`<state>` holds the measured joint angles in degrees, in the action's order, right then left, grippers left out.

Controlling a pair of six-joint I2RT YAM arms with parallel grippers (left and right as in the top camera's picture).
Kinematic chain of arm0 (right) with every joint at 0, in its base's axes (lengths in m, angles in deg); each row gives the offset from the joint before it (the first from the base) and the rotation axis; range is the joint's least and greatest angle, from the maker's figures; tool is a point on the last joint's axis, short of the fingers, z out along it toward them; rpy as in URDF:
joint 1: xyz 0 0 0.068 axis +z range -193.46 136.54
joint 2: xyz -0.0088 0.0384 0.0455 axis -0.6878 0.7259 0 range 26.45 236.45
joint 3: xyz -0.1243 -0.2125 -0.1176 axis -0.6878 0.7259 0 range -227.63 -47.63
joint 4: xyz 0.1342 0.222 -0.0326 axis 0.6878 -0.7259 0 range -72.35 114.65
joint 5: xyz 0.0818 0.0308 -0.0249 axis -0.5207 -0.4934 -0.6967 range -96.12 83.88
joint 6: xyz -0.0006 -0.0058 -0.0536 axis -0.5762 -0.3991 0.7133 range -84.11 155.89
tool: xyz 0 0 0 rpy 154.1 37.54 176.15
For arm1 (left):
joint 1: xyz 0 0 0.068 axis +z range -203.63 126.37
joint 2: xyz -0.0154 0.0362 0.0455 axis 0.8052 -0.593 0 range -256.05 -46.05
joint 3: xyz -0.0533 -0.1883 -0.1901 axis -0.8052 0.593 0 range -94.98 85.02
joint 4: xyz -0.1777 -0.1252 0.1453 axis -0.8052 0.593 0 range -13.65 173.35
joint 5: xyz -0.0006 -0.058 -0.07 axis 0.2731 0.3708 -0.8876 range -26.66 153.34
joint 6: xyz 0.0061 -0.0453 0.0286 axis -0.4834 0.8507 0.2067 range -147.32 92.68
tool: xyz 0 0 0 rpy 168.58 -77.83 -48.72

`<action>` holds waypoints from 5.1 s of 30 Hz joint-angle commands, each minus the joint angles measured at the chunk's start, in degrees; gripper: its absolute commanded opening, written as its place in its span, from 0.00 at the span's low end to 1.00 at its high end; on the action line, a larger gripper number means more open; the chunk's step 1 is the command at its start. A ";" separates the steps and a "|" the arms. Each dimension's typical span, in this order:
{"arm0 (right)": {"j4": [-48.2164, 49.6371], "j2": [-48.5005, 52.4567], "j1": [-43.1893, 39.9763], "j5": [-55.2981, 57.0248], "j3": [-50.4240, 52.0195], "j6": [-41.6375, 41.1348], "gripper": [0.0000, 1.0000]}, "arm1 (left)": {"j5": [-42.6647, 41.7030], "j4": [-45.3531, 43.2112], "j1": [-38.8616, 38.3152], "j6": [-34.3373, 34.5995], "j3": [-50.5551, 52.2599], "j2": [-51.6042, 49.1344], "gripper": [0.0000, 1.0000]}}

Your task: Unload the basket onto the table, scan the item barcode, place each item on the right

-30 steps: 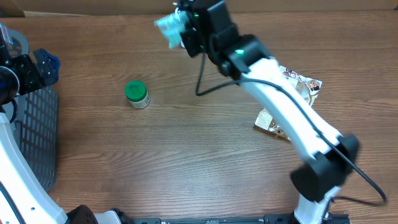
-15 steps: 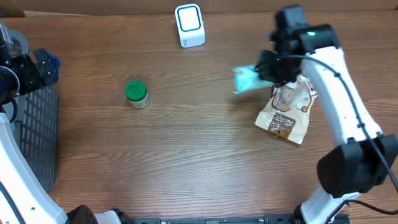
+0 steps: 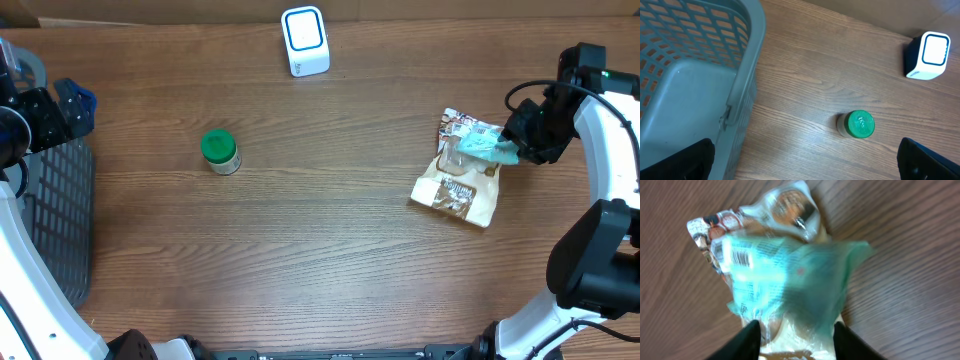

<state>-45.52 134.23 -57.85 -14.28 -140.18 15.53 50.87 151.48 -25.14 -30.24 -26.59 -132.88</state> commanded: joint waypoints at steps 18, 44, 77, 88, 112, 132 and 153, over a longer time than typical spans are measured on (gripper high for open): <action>4.28 -0.85 17.59 -18.95 -5.55 9.66 0.56 | -0.66 -0.15 -0.39 0.79 -0.17 -0.07 1.00; 51.89 12.96 55.30 -9.40 -5.18 17.38 1.00 | -0.66 -0.15 -0.39 0.76 -0.17 -0.07 1.00; 68.63 24.26 62.64 -3.67 -5.18 21.92 1.00 | -0.66 -0.15 -0.39 0.76 -0.17 -0.07 1.00; 70.42 27.04 61.79 0.46 -5.18 17.16 0.84 | -0.66 -0.15 -0.39 0.76 -0.17 -0.07 0.99; 55.25 21.46 55.36 10.51 -5.25 17.18 0.72 | -0.66 -0.15 -0.39 0.76 -0.17 -0.07 1.00; 21.09 17.68 47.91 5.77 -6.38 -3.93 0.78 | -0.66 -0.13 -0.39 0.76 -0.17 -0.07 1.00; 15.45 16.24 49.24 6.19 -9.77 -21.09 0.76 | -0.66 -0.15 -0.39 0.76 -0.17 -0.07 1.00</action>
<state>-28.82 153.29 -8.06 -10.55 -146.98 -7.29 50.87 151.51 -25.14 -30.24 -26.59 -132.88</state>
